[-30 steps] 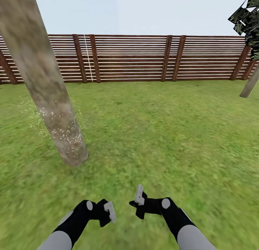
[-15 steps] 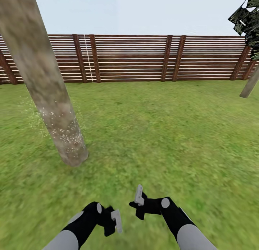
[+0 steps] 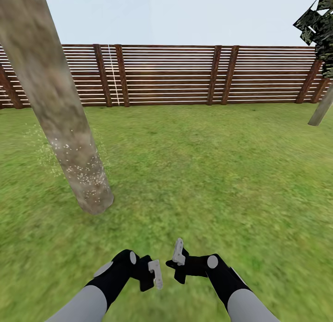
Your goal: In the garden, pick up the pesticide atomizer on the floor and spray pesticide onto both trees until each tree trunk is fully covered.
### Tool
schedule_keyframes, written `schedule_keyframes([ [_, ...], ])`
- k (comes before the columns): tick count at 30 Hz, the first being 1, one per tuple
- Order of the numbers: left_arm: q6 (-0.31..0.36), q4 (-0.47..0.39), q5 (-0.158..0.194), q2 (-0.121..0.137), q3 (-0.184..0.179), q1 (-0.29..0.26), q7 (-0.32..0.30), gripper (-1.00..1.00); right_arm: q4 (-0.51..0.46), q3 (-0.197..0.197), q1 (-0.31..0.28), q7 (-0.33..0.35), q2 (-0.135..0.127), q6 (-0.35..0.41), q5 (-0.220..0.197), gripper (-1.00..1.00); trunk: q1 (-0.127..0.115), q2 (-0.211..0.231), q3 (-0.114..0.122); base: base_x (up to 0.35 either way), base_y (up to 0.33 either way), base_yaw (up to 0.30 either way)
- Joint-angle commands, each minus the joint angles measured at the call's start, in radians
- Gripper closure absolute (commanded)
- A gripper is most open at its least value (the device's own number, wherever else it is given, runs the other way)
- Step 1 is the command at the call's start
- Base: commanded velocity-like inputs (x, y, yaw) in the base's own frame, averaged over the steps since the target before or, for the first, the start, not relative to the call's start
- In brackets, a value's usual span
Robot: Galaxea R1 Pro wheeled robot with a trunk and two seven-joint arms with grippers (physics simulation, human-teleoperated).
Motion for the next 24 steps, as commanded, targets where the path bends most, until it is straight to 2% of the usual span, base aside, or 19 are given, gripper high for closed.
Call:
schedule_keyframes([
  [1, -0.002, 0.001, 0.001, 0.0, 0.001, 0.001, 0.0, 1.0, 0.0, 0.0, 0.0, 0.0, 0.0, 0.0, 0.0, 1.0, 0.0, 0.0, 0.0, 0.0, 0.0, 0.0],
  [3, -0.007, 0.007, 0.008, 0.0, 0.002, 0.001, 0.001, 1.0, 0.0, 0.0, 0.0, 0.0, 0.0, 0.0, 0.0, 1.0, 0.0, 0.0, 0.0, 0.0, 0.0, 0.0],
  [7, -0.012, 0.013, 0.046, 0.002, 0.003, 0.001, 0.0, 1.0, 0.0, 0.0, 0.0, 0.0, 0.0, 0.0, 0.0, 1.0, 0.0, 0.0, 0.0, 0.0, 0.0, 0.0],
  [10, -0.013, 0.011, 0.053, 0.0, 0.004, 0.0, 0.002, 1.0, 0.0, 0.0, 0.0, 0.0, 0.0, 0.0, 0.0, 1.0, 0.0, 0.0, 0.0, 0.0, 0.0, 0.0],
  [12, -0.014, 0.004, 0.104, -0.001, 0.003, 0.0, 0.002, 1.0, 0.0, 0.0, 0.0, 0.0, 0.0, 0.0, 0.0, 1.0, 0.0, 0.0, 0.0, 0.0, 0.0, 0.0],
  [13, -0.014, 0.003, 0.114, -0.001, 0.003, 0.0, 0.002, 1.0, 0.0, 0.0, 0.0, 0.0, 0.0, 0.0, 0.0, 1.0, 0.0, 0.0, 0.0, 0.0, 0.0, 0.0],
  [24, -0.031, 0.007, 0.128, -0.023, 0.006, 0.002, 0.006, 1.0, 0.0, 0.0, 0.0, 0.0, 0.0, 0.0, 0.0, 1.0, 0.0, 0.0, 0.0, 0.0, 0.0, 0.0],
])
